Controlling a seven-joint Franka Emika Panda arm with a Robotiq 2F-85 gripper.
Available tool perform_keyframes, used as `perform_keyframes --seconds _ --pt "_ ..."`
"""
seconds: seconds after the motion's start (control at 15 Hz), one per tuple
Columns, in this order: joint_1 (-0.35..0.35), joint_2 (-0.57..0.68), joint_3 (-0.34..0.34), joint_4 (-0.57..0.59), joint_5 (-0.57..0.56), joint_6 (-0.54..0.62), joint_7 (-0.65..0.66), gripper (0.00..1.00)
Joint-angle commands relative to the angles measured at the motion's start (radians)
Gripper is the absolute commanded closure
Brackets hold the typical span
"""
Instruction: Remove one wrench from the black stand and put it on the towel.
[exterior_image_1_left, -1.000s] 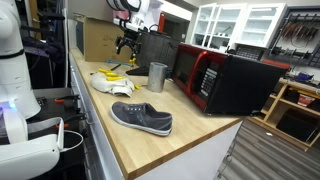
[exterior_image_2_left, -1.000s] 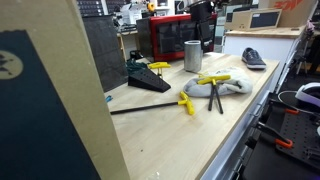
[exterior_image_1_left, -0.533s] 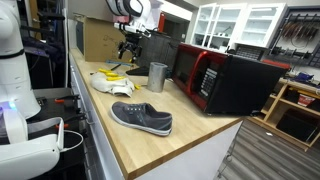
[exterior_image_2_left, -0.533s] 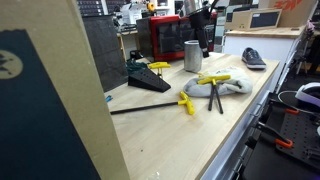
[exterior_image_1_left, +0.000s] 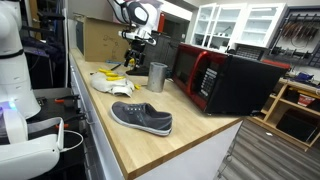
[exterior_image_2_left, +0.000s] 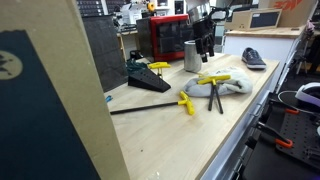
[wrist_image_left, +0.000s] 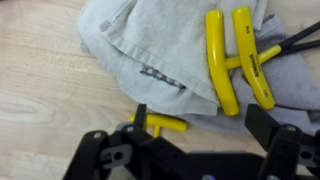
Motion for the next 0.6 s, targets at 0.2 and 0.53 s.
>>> perform_keyframes --seconds 0.2,0.53 --pt "-0.009 -0.014 -0.017 -0.080 -0.024 0.219 0.201 0.00" --pt "-0.005 0.039 -0.028 -0.117 -0.102 0.329 0.360 0.00"
